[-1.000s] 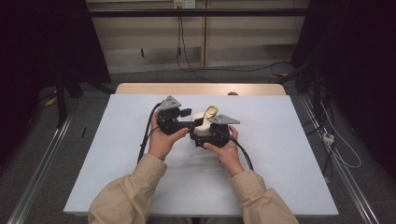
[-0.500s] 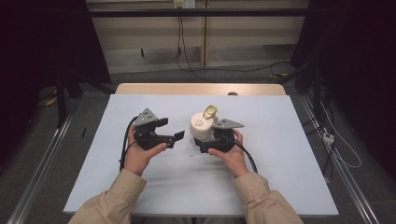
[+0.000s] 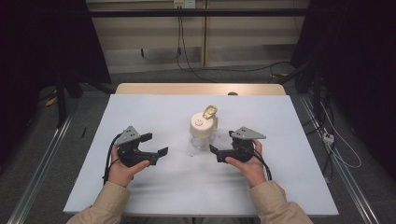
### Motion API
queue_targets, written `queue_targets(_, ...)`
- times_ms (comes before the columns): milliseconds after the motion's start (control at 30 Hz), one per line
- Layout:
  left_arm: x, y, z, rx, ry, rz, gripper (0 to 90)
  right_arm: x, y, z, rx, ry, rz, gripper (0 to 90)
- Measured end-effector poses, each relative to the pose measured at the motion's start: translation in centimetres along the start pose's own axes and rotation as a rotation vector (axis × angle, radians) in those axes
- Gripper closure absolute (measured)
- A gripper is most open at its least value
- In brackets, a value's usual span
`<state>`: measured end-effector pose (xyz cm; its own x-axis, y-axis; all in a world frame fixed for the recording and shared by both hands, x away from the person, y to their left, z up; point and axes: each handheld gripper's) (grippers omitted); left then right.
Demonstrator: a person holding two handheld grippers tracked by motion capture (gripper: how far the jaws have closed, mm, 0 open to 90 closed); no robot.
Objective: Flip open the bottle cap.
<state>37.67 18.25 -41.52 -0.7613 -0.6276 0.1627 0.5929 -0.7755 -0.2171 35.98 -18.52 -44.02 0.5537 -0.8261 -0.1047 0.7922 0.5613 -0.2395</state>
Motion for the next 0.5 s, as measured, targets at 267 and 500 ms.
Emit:
queue_targets(267, -0.5, -1.6, -0.7, -0.007, -0.003, 0.012, 8.6, 0.1, -2.6, -0.7, 0.012, -0.007, 0.016, 4.3)
queue_targets(500, -0.9, -2.4, -1.2, 0.003, -0.017, 0.012, 7.9, 0.7, -4.6, -1.0, 0.023, -0.008, 0.019, 4.2)
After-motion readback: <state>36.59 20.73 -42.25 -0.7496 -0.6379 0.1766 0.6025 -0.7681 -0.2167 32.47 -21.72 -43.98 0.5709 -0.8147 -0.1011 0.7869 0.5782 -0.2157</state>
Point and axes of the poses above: each handheld gripper's, and its own axes: y roughly forward along the jaws, z roughly out of its top, x roughly to its right, and after that the axes turned 11 degrees about x, right-handed
